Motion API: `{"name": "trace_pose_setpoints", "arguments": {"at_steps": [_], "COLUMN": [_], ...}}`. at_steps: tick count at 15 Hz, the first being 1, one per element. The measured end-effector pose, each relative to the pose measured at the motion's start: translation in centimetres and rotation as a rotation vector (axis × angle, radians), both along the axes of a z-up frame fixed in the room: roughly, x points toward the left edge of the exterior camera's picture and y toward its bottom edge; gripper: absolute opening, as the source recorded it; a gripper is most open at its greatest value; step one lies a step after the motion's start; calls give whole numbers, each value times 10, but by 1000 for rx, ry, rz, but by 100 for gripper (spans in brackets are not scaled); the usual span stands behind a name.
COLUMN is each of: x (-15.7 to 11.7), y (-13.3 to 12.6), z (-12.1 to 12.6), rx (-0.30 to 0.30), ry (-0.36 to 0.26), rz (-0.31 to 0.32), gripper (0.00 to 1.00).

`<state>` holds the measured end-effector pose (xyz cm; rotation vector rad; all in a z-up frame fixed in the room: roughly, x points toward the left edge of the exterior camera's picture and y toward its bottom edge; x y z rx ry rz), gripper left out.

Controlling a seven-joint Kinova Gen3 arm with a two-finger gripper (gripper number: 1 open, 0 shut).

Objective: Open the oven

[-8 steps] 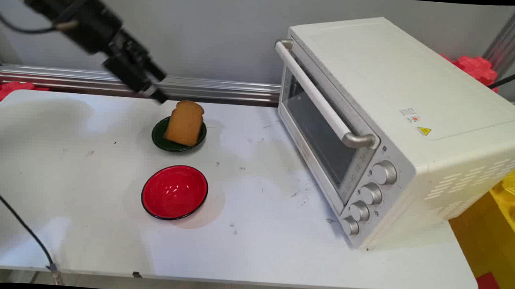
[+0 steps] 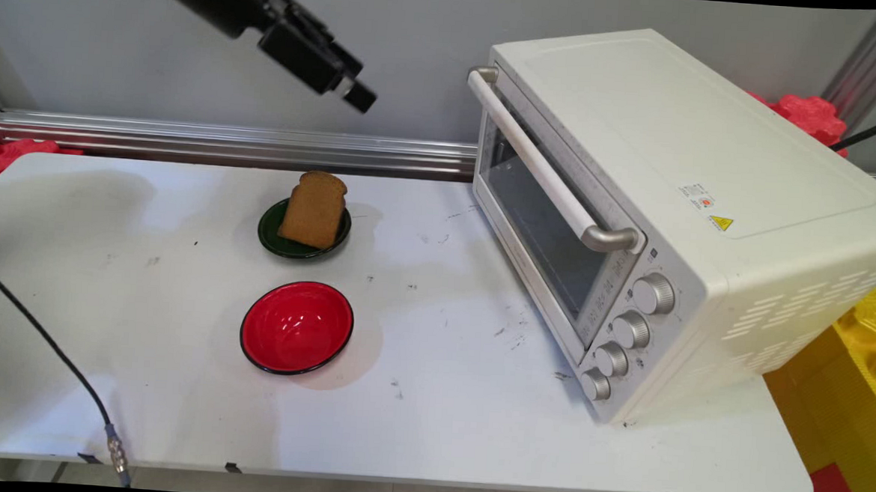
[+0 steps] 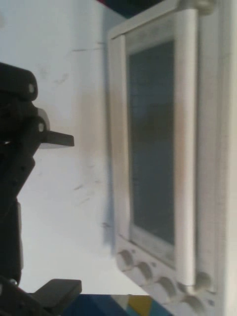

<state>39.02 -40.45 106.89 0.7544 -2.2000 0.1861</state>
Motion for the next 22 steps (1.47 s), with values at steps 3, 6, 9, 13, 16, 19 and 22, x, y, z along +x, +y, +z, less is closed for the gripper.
{"name": "trace_pose_setpoints", "arguments": {"at_steps": [3,6,9,13,16,19,22], "x": [-9,-17,-20,-24,-26,-27,-33], "y": [-5,-10,-11,-15,-17,-20,-26], "z": [3,4,3,1,-1,-4,-6], "rx": [-31,-55,-59,-61,-58,-45,-23], "ry": [21,34,37,38,33,29,32], "rz": [-4,-7,-6,-4,0,8,12], "gripper": [100,100,100,0,0,0,0]}}
